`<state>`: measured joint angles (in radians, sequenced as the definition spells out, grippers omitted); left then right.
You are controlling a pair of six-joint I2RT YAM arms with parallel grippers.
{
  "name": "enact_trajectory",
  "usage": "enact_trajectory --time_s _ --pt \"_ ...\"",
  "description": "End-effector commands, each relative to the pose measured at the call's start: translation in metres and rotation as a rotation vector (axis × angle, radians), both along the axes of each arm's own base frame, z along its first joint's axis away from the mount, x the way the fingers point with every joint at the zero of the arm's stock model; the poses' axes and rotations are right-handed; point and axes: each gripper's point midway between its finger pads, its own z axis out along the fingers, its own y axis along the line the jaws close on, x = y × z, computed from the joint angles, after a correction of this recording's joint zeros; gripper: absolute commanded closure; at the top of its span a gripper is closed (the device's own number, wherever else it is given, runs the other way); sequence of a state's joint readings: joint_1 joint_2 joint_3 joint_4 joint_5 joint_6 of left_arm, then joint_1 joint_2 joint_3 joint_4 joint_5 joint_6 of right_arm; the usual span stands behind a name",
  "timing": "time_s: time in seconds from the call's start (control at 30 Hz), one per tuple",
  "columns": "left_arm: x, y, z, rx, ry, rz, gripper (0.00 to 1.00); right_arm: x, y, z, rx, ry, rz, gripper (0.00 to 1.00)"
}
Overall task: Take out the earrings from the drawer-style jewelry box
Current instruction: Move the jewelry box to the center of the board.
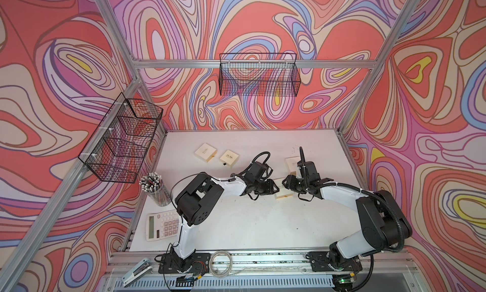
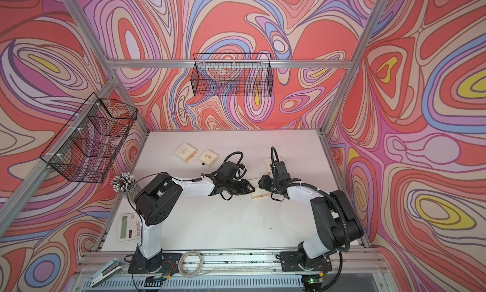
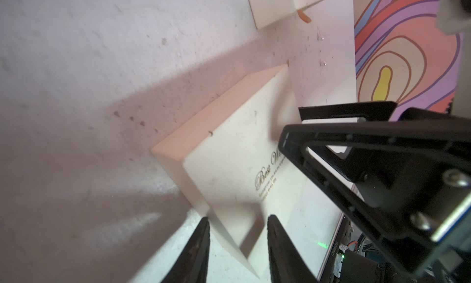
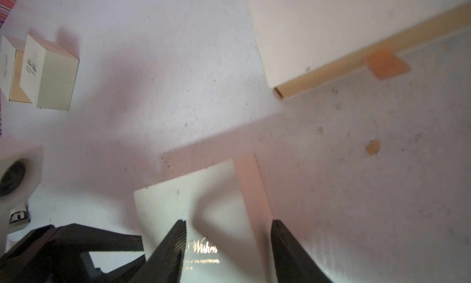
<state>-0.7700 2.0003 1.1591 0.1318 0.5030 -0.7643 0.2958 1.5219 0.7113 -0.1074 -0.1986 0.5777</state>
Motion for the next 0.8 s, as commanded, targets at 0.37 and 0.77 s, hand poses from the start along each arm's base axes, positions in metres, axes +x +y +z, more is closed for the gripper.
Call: enact_trajectory --time_s 0.37,0.77 --pt "-0.005 -0.064 0.005 -0.069 0.006 -0.085 0.63 -0.008 -0.057 0.001 0.004 0.014 -0.157 0.45" --pt "-0.001 -0.105 0.009 -0.093 0.009 -0.103 0.64 -0.002 -0.095 -0.003 -0.011 0.033 -0.221 0.45"
